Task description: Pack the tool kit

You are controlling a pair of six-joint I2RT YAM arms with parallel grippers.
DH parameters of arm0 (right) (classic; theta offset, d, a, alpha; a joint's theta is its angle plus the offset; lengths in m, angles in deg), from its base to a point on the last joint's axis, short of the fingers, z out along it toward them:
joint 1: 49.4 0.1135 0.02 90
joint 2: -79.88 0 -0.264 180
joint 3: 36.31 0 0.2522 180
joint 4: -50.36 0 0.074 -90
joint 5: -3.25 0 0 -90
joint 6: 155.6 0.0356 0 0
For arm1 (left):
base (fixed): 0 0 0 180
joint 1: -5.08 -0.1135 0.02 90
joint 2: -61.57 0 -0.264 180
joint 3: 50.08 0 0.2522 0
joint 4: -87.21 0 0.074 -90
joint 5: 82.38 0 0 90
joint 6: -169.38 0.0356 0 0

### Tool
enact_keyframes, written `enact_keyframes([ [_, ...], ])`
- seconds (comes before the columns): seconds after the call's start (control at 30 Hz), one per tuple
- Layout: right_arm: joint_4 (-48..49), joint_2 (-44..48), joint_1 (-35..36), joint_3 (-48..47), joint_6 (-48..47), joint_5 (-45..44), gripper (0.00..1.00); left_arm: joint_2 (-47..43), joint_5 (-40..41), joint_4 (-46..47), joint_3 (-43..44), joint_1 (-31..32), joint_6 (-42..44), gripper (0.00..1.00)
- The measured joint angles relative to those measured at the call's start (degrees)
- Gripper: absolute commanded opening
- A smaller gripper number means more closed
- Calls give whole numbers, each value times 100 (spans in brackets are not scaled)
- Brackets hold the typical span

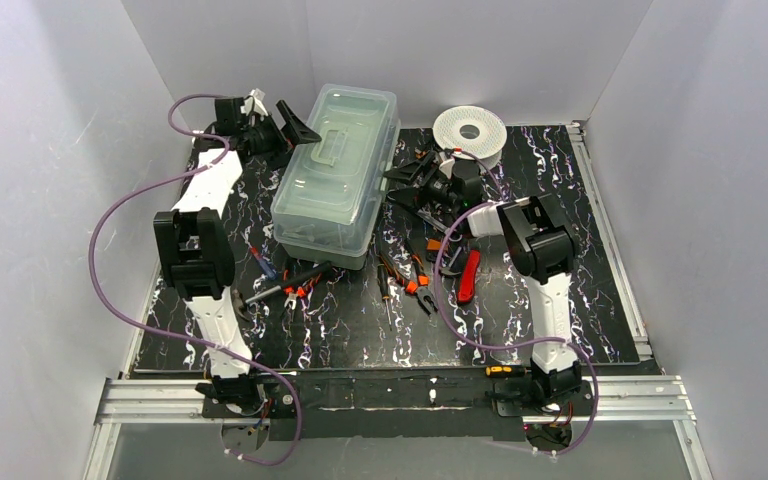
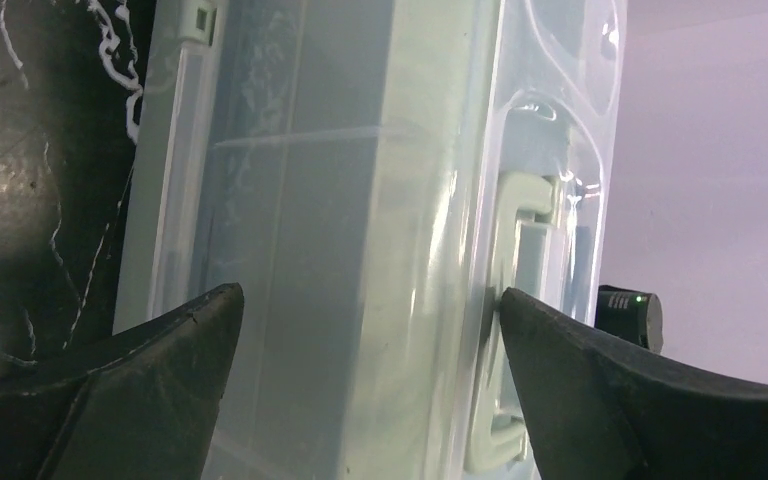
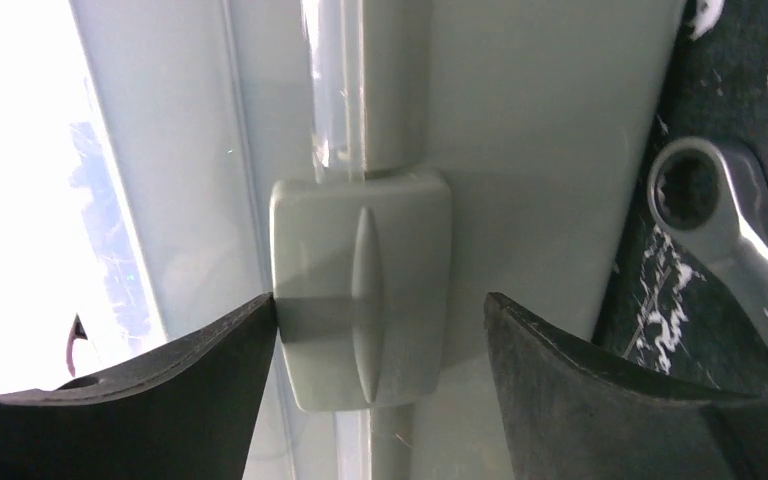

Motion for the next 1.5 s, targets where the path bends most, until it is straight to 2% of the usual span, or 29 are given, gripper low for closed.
enact_keyframes([
  [0.3,833,-610,-55,-431,802,9,72,-76,-225,721,-490,-7,-162,98],
  [0.37,966,-662,-55,-472,944,26,66,-81,-243,769,-518,-9,-162,98],
  [0.43,1016,-678,-52,-490,1019,39,54,-81,-251,793,-525,0,-162,98],
  [0.6,1012,-695,-55,-483,992,52,32,-101,-214,835,-551,20,-142,98],
  [0.73,483,-420,-44,-391,697,-57,21,-138,-164,828,-577,33,-114,98],
  [0.87,-422,-46,-37,-369,197,-142,16,-205,-92,776,-603,57,-42,98],
  [1.2,-2243,649,20,-479,-883,-632,18,-308,28,588,-603,125,225,98],
  [1.37,-2660,907,48,-472,-1185,-752,20,-356,52,496,-603,168,317,98],
  [1.4,-2643,909,48,-450,-1182,-741,25,-361,68,483,-603,173,337,98],
  [1.43,-2594,909,44,-435,-1169,-723,35,-365,74,474,-603,179,361,98],
  [1.47,-2540,909,37,-415,-1150,-695,47,-369,81,461,-603,181,380,98],
  [1.5,-2496,909,33,-400,-1119,-662,63,-372,81,444,-601,184,398,98],
])
